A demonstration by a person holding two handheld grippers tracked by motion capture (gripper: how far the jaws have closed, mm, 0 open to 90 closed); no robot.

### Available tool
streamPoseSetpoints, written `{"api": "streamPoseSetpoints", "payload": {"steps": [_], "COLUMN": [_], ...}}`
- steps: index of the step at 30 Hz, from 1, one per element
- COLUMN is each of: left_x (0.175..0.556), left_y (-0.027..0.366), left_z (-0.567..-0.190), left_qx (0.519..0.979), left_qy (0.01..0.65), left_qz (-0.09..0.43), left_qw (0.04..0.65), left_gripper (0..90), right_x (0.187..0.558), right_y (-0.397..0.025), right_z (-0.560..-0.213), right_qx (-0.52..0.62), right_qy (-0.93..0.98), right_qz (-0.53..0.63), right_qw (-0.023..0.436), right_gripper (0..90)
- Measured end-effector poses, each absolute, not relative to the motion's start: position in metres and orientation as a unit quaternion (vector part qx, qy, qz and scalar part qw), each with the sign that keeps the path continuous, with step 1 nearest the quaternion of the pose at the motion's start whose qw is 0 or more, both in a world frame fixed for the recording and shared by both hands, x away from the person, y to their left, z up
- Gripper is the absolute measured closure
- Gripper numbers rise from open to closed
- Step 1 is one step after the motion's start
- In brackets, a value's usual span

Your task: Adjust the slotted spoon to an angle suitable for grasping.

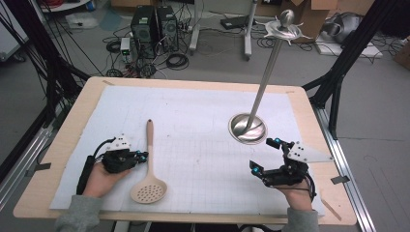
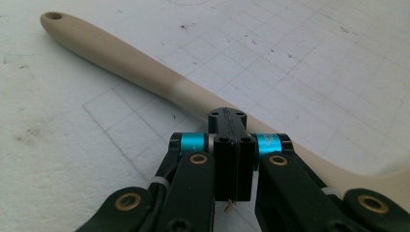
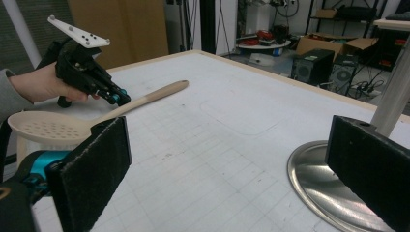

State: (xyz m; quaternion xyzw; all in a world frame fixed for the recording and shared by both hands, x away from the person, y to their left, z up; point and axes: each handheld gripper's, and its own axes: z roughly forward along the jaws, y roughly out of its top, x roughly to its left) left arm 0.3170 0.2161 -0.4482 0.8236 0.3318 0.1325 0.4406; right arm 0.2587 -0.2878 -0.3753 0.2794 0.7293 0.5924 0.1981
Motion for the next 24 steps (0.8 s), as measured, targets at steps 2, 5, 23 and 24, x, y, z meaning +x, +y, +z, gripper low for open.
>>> {"api": "streamPoseSetpoints", "payload": {"steps": [2,5,23,24], "left_x": [0.317,0.317,0.317,0.317], "left_y": [0.212,0.206,0.187,0.187], "left_z": [-0.448,-0.448,-0.448,-0.448], "left_qx": [0.827,0.832,0.847,0.848], "left_qy": [0.325,0.316,0.271,0.268], "left_qz": [0.134,0.139,0.109,0.107], "left_qw": [0.439,0.434,0.445,0.444], "left_gripper": [89.7,89.7,89.7,89.7], "right_x": [0.259,0.259,0.257,0.257], "right_y": [-0.288,-0.288,-0.291,-0.291], "right_z": [-0.376,-0.376,-0.377,-0.377], "right_qx": [0.278,0.278,0.280,0.281], "right_qy": [0.729,0.730,0.730,0.730], "right_qz": [0.592,0.592,0.590,0.589], "right_qw": [0.201,0.200,0.202,0.201], "right_gripper": [1.5,1.5,1.5,1.5]}}
